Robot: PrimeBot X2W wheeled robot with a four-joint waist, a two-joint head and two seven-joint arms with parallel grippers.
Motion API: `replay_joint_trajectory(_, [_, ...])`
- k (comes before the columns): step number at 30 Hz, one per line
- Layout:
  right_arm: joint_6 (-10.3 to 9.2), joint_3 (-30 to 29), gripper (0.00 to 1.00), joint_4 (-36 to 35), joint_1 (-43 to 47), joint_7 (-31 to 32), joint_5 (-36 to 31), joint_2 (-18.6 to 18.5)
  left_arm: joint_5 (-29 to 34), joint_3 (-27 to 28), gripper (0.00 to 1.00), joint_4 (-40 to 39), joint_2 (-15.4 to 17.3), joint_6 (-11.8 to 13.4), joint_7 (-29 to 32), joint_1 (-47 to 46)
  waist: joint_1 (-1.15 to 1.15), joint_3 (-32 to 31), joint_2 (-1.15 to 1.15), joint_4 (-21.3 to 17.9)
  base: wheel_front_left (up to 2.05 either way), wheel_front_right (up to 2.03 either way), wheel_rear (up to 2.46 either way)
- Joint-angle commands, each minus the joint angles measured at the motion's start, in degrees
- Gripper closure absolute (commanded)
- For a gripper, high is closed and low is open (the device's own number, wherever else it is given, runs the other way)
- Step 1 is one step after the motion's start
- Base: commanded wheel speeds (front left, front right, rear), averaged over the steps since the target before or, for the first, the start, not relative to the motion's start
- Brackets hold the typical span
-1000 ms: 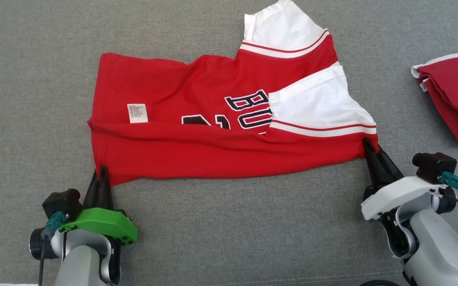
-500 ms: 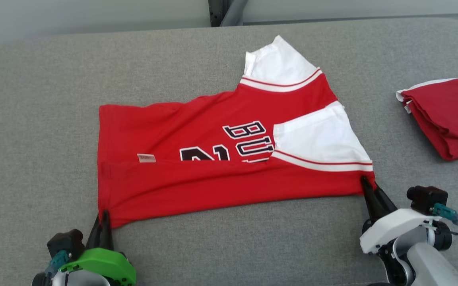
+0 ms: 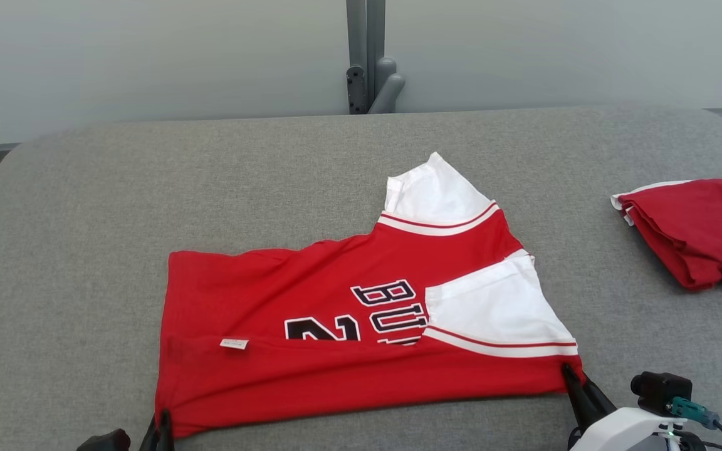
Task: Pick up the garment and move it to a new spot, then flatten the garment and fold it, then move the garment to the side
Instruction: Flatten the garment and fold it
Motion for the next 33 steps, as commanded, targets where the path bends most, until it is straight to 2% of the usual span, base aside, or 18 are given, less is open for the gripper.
replay_joint_trajectory(1, [-0.11,-0.15,1.00,-0.02,0.44,0.00,0.27,-0.55,-0.32,-0.02,1.00,0.48,0.53,0.16,0.00,0.25,0.00,0.88,0.00,0.50,0.00,0.00,0.00])
replay_joint_trajectory(2, [-0.11,-0.04,1.00,0.12,0.38,0.00,0.13,-0.63,-0.50,-0.27,1.00,0.68,0.53,0.31,0.00,-0.10,0.00,1.22,0.00,0.58,0.00,0.00,0.00])
replay_joint_trajectory(3, [-0.11,-0.50,1.00,0.35,0.10,0.00,-0.06,-0.75,-0.82,-0.48,0.91,0.82,0.53,0.42,0.00,-0.52,0.00,1.57,0.00,0.66,0.00,0.00,0.00])
replay_joint_trajectory(4, [-0.12,-1.13,0.58,0.79,-0.26,0.00,-0.25,-0.82,-1.00,-0.69,0.53,0.71,0.54,0.61,0.00,-0.99,0.00,1.90,0.00,0.74,0.00,0.00,0.00])
replay_joint_trajectory(5, [-0.12,-1.75,0.31,0.72,-0.97,-0.01,-0.72,-0.96,-1.17,-0.79,0.00,0.29,0.55,0.77,0.00,-1.45,0.00,2.24,0.00,0.82,0.00,0.00,0.00])
replay_joint_trajectory(6, [-0.11,-2.73,0.00,0.23,-1.83,-0.01,-1.33,-1.09,-1.38,-0.81,0.00,-0.30,0.55,0.70,0.00,-1.86,0.00,2.60,0.00,0.90,0.00,0.00,0.00])
replay_joint_trajectory(13, [-0.09,-8.24,0.00,-3.90,-6.86,0.00,-5.97,-0.68,-0.48,-1.23,0.00,-6.23,0.45,0.41,0.00,-6.05,0.00,6.52,0.00,0.82,0.00,0.00,0.00])
replay_joint_trajectory(18, [-0.09,-7.29,0.00,-4.93,-11.86,0.00,-7.78,-0.84,0.78,-0.62,0.00,-6.91,0.44,0.38,0.00,-11.02,0.00,9.52,0.00,0.41,0.00,0.00,0.00])
replay_joint_trajectory(26, [-0.09,-0.52,0.00,-5.14,-23.24,0.00,-8.36,-1.58,2.23,-0.35,0.00,4.90,2.48,-0.53,0.00,-25.47,0.00,15.65,0.00,-1.17,0.00,0.00,0.00])
replay_joint_trajectory(33, [-0.09,3.70,0.00,-4.98,-28.28,0.00,-6.94,-2.65,1.98,0.44,0.00,13.06,4.21,-0.39,0.00,-33.28,0.00,18.91,0.00,-1.97,0.00,0.00,0.00])
